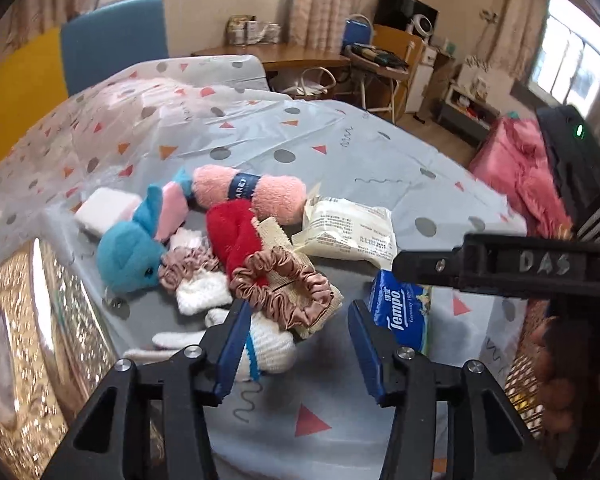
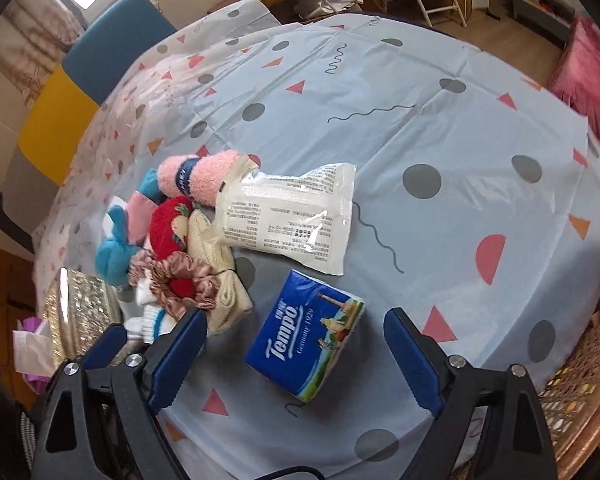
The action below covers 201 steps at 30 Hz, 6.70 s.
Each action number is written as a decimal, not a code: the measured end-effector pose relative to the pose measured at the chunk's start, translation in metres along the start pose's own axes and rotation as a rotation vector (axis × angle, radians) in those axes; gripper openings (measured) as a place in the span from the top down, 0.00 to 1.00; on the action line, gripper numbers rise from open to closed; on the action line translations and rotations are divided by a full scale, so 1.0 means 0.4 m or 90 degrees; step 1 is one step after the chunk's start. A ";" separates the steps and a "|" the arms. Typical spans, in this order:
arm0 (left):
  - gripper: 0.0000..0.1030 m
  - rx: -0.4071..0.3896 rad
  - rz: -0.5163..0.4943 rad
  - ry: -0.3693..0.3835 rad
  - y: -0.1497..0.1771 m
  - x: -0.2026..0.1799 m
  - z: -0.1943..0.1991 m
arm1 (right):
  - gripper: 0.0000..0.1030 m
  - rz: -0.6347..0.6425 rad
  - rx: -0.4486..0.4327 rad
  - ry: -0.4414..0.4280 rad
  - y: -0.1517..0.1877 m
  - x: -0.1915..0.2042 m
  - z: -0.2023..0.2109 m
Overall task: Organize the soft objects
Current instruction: 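Grasp the brown scrunchie with the left gripper while the right gripper grasps the blue Tempo pack, then carry the brown scrunchie into the gold tray and open the left gripper, then carry the blue Tempo pack to the gold tray and release it beside the scrunchie, then move the right gripper back to the pile and grasp the white-blue knit glove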
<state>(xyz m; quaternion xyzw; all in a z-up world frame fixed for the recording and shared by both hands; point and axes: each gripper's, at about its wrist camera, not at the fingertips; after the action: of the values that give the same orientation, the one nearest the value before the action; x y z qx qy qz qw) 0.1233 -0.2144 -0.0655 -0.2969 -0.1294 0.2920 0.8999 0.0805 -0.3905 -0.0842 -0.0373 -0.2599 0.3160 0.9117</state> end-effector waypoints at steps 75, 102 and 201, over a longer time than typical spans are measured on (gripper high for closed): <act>0.40 -0.094 0.529 -0.378 0.643 0.572 0.533 | 0.43 0.183 0.060 0.212 0.101 0.152 -0.222; 0.17 -0.083 0.517 -0.409 0.700 0.399 0.585 | 0.45 0.295 -0.138 -0.006 0.134 0.408 0.016; 0.09 -0.059 0.380 -0.344 0.601 0.239 0.544 | 0.32 0.672 -0.037 0.032 0.298 0.419 -0.110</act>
<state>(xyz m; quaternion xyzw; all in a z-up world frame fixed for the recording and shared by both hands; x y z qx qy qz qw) 0.0031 0.1001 -0.0345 -0.2740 -0.2825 0.6019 0.6949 0.1474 -0.1915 -0.0746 -0.1956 -0.1926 0.7236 0.6333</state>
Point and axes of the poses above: each gripper's, at about its wrist camera, not at the fingertips, and z roughly against the way its jaws point, x to its left, y to its underside, and after that the axes turned 13 degrees about -z, right-handed
